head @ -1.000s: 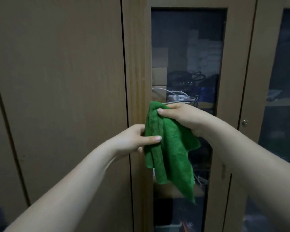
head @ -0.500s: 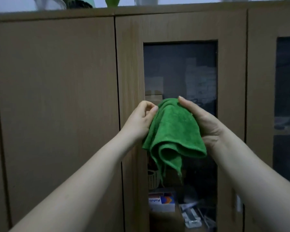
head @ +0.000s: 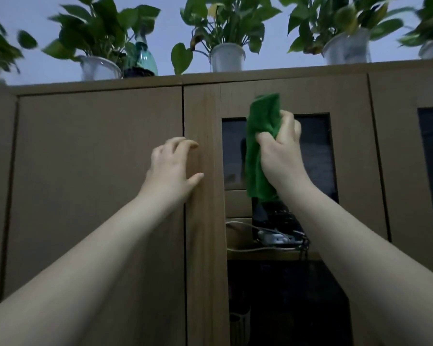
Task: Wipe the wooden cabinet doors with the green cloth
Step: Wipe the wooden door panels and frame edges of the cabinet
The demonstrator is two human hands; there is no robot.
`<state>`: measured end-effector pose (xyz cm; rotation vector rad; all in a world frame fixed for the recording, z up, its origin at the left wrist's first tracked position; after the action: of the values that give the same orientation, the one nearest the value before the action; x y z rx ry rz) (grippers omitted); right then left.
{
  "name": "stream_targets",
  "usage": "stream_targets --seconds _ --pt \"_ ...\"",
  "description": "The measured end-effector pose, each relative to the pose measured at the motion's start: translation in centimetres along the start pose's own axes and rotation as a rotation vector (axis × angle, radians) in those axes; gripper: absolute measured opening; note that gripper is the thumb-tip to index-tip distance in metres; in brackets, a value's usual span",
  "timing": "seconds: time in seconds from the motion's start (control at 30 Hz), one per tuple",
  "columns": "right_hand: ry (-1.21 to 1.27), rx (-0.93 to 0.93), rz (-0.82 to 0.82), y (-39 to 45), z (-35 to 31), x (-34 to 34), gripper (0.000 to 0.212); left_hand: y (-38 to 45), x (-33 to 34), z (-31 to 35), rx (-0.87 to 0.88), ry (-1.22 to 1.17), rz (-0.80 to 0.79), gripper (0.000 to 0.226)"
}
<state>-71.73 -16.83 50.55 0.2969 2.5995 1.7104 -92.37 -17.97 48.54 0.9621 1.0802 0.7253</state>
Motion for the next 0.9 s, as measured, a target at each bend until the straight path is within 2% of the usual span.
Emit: stream_targets --seconds 0.1,0.17,0.23,0.3,0.37,0.43,0.53,0.6,0.67,0.77,0.9 --pt "-0.124 -0.067 0.099 2.6 -0.9 2.0 0.021 2.8 -1.8 -1.1 -0.027 0.135 -0.022 0.09" --pt "-0.148 0.038 0.189 5.1 -1.4 2.7 0.014 4.5 -2.6 -1.9 -0.049 0.181 -0.056 0.102" --pt "-0.141 0.204 0.206 7.7 -2.0 2.9 0.016 5.8 -3.3 -2.7 -0.084 0.21 -0.089 0.111" --pt "0.046 0.342 0.211 9.9 -2.5 2.3 0.02 6.7 -3.8 -3.5 -0.123 0.238 -0.11 0.115" --pt "0.277 0.377 0.27 10.8 -3.4 1.6 0.031 7.3 -4.0 -4.4 -0.144 0.248 -0.115 0.117" --pt "0.28 0.308 0.324 11.7 -3.6 1.7 0.026 7.5 -4.1 -5.2 -0.144 0.255 -0.122 0.119" --pt "0.08 0.126 0.328 11.7 -3.6 3.9 0.033 7.4 -3.8 -6.4 -0.138 0.272 -0.167 0.128" --pt "-0.1 -0.034 0.217 11.2 -3.0 6.1 0.03 7.1 -3.3 -7.1 -0.138 0.289 -0.222 0.136" --pt "-0.394 -0.191 0.098 11.0 -1.8 7.9 0.026 6.8 -2.9 -7.7 -0.133 0.303 -0.255 0.143" --pt "-0.765 -0.405 -0.019 11.4 0.2 9.5 0.033 6.8 -2.6 -8.4 -0.116 0.321 -0.272 0.149" --pt "-0.951 -0.564 -0.153 12.1 1.4 10.8 0.048 6.6 -2.1 -8.9 -0.082 0.349 -0.263 0.154"
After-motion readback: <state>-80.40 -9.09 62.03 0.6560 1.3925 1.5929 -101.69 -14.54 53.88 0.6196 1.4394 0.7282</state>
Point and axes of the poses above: each hand's wrist, its own y-axis towards the middle knuckle, its own x-axis out of the palm, z = x × y, the point moved 1 cm from there along y, towards the middle knuckle, and after that the axes turned 3 degrees about -x, right-handed, at the moved point
